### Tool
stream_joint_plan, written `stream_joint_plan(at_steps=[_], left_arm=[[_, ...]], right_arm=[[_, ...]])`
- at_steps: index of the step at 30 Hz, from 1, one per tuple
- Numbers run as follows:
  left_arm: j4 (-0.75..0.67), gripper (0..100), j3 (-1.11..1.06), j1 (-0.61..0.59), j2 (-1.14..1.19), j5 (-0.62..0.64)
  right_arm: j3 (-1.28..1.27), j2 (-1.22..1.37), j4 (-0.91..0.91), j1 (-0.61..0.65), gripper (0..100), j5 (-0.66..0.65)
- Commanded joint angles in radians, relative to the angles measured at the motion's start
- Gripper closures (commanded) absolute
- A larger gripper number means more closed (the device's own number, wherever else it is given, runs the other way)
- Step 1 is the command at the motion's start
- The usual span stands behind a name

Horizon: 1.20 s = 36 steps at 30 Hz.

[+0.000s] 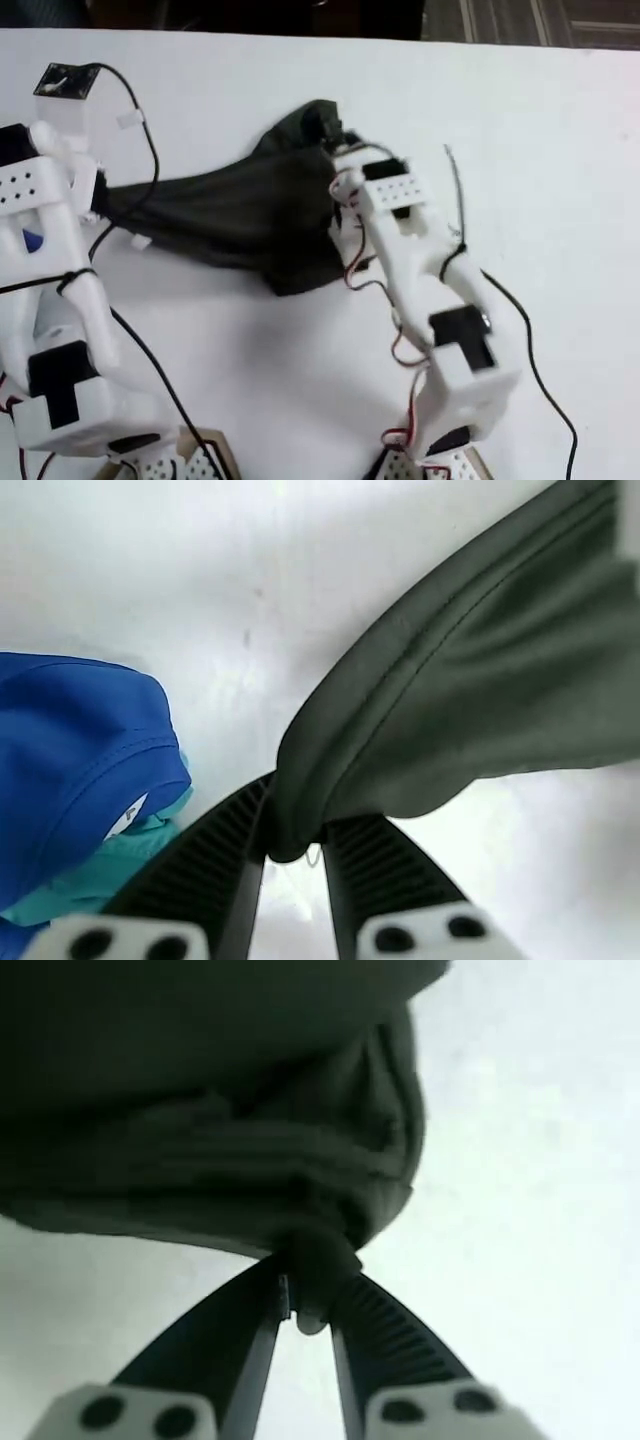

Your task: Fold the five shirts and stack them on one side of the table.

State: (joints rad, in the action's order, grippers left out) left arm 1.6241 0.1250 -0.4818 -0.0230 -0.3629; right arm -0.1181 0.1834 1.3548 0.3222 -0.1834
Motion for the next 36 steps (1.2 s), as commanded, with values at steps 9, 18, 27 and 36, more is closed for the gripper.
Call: stream_joint_plan(at_steps=[9, 18, 27, 36], left_arm=[[0.012, 97, 0.044, 0.060, -0.072, 0.009], [0.107, 97, 0.234, 0.180, -0.262, 0.245], [0.097, 97, 0.374, 0.232, -0.434, 0.416], [0.097, 97, 0.329, 0.236, -0.519, 0.411]], right_arm=[[0.057, -0.470, 0.142, -0.065, 98.1, -0.186], [0.140, -0.642, 0.071, -0.294, 98.1, -0.183], [0.265, -0.802, -0.070, -0.444, 98.1, -0.183], [0.261, -0.909, -0.119, -0.475, 98.1, -0.183]])
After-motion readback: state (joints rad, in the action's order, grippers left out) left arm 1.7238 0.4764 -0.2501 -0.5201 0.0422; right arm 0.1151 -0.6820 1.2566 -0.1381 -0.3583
